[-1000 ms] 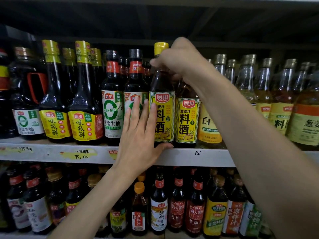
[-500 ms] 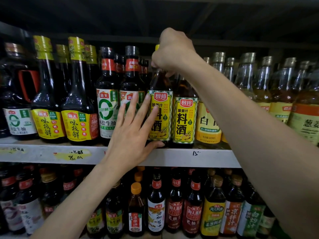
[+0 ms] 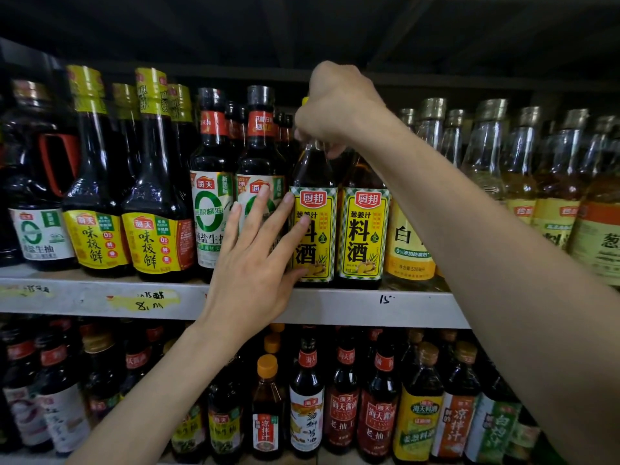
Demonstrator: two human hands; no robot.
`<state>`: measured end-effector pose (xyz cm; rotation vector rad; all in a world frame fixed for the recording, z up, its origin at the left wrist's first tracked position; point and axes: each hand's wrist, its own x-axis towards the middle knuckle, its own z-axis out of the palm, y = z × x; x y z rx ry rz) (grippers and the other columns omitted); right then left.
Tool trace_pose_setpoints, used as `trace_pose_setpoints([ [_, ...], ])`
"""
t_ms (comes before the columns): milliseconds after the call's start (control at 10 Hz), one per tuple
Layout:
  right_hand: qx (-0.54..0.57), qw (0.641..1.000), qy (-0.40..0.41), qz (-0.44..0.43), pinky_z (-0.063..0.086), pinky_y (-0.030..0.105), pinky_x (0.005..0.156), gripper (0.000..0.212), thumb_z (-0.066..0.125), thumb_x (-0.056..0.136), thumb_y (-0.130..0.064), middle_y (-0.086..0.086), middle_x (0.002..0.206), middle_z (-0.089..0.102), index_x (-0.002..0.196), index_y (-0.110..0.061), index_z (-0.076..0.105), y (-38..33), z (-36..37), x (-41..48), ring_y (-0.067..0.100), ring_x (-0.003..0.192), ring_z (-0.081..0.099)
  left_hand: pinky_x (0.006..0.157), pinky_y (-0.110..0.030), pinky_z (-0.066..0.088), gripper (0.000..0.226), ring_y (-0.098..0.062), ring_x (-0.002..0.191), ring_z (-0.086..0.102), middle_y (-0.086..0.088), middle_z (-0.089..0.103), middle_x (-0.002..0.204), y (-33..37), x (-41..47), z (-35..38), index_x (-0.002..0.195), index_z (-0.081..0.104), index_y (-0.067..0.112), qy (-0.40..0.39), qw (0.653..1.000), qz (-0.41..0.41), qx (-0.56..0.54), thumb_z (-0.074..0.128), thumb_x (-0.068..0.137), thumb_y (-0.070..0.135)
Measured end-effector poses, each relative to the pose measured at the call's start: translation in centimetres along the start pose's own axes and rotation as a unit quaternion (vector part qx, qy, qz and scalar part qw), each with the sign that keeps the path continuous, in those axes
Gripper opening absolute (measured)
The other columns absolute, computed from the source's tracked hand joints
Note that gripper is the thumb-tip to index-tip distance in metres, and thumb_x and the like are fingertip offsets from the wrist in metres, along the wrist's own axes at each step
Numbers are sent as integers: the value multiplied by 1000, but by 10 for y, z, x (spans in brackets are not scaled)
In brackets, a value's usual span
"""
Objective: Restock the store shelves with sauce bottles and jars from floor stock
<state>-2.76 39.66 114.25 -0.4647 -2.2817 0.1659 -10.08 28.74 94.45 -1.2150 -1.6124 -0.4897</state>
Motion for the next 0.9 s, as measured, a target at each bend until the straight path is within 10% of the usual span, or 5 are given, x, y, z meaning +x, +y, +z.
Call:
trace_pose_setpoints([
  [800, 28, 992, 103, -68, 49, 27, 72, 50, 67, 90, -31, 0, 98, 66, 134, -14, 52, 25, 2, -36, 14, 84, 63, 110, -49, 30, 29, -36, 133, 41, -16, 58, 131, 7, -7, 3, 117, 65, 6, 90, 995, -24, -39, 54, 90, 9],
  [900, 129, 978, 148, -73, 54, 18, 72, 44, 66, 93, -29, -8, 98, 66, 134, -18, 54, 38, -20, -65, 2, 76, 62, 87, -52, 43, 21, -33, 107, 54, -18, 66, 101, 36, -69, 3, 105, 64, 6, 131, 982, -50, -126, 54, 86, 5],
])
